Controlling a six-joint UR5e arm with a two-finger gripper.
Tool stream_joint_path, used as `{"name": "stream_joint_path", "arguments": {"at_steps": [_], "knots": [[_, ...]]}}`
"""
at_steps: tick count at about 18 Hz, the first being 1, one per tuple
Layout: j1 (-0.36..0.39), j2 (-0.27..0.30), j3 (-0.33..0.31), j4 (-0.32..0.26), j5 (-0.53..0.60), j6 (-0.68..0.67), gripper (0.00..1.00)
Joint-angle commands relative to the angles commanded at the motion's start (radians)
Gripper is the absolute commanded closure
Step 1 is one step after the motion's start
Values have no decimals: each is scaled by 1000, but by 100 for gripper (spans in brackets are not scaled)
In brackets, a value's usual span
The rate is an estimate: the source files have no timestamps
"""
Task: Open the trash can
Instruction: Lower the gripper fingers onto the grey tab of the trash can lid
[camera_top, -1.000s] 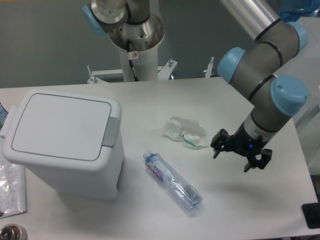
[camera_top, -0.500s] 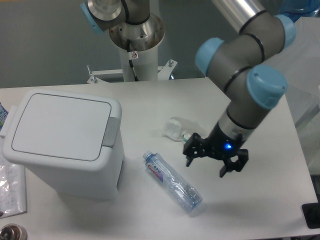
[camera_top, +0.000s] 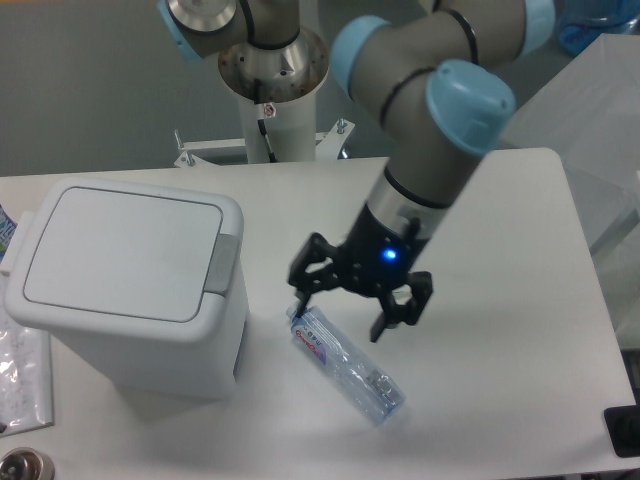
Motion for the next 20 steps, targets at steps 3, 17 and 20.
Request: {"name": "stream_joint_path", "arguments": {"at_steps": [3, 17, 20], "knots": [[-6, 69, -63, 0, -17, 3, 0], [-28, 80, -163, 41, -8, 5, 0], [-31, 77, -163, 54, -8, 3, 0]]}}
